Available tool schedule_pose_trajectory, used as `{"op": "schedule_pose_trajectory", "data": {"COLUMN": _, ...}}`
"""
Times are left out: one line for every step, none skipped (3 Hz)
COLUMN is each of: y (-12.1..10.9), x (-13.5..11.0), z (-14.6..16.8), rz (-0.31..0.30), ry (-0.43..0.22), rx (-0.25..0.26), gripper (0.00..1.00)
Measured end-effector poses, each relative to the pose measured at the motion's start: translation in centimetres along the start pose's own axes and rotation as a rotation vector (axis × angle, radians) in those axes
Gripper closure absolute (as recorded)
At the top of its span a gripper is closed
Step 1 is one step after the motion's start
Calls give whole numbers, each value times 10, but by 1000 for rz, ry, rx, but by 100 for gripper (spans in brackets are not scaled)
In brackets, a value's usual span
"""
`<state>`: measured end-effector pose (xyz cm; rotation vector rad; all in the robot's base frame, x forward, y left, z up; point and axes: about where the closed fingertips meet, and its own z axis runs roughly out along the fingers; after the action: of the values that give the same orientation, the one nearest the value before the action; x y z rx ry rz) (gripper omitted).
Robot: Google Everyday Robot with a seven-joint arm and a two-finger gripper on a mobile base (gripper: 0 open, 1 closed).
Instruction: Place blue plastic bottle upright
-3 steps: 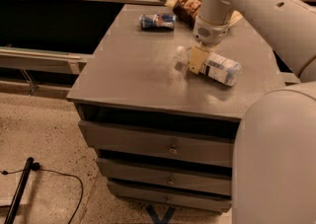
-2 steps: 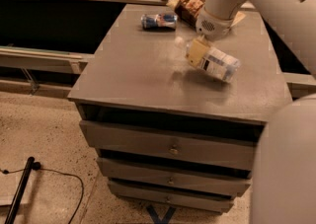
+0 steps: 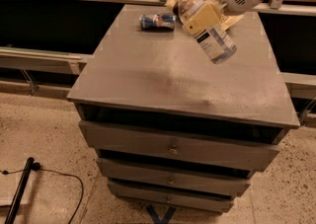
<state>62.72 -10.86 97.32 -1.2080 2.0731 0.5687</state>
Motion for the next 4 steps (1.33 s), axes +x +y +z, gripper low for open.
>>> {"op": "schedule_pose_trajectory", "data": {"y": 8, "x": -15, "z": -15, "rz": -16, "ry": -123, "rx": -48, "gripper": 100}}
{"op": "schedule_pose_trajectory", "data": {"y": 6, "x": -5, "z": 3, "rz": -72, "ry": -273, "rx": -104, "gripper": 100}}
{"op": "schedule_pose_trajectory", "data": {"y": 10, "x": -10, "z": 5, "rz": -145, "ry": -295, "rx": -107, "gripper": 100}}
{"op": "schedule_pose_trajectory", "data": {"y": 13, "x": -9, "z": 5, "rz": -128, "ry": -259, "rx": -93, "gripper": 100}}
